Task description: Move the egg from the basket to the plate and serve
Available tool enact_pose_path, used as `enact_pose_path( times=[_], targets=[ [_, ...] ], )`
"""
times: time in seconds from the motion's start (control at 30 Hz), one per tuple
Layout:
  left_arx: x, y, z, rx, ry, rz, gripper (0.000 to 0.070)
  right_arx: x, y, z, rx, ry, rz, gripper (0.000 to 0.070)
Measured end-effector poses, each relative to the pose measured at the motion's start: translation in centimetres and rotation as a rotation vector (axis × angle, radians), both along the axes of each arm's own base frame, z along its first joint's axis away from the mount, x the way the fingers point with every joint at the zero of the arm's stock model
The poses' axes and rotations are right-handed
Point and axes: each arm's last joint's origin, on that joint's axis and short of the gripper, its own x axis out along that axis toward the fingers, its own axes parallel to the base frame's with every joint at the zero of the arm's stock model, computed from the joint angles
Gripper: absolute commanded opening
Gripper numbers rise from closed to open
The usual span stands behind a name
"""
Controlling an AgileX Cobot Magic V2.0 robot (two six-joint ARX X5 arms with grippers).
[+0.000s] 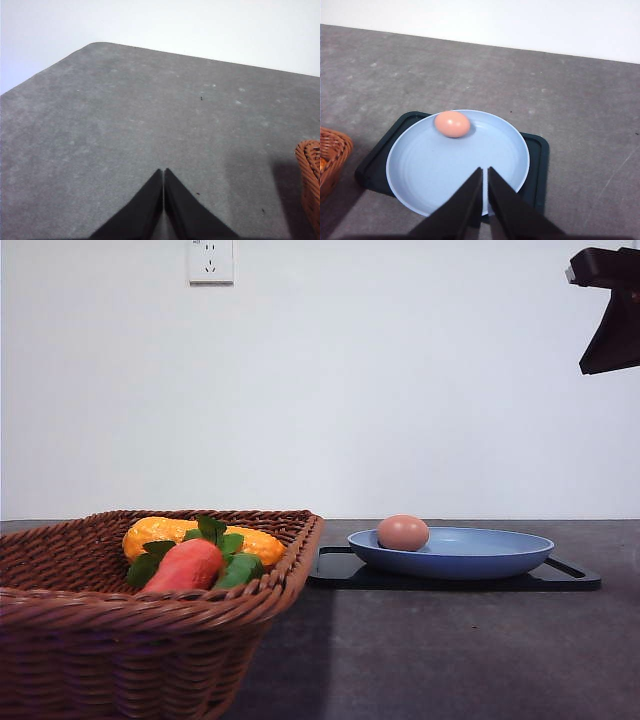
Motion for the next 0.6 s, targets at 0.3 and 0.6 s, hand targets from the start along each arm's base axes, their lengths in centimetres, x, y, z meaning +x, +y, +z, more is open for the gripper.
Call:
enact_pose_path(
  times=[0.3, 0.6],
  targets=[
    [0.0, 0.0, 0.0, -0.012, -0.002, 0.002, 0.0, 0.0, 0.0, 0.0, 0.0, 0.0, 0.0, 0.0],
    [0.0, 0.0, 0.0, -0.012, -0.002, 0.002, 0.0, 0.0, 0.0, 0.0, 0.0, 0.0, 0.0, 0.0]
  ],
)
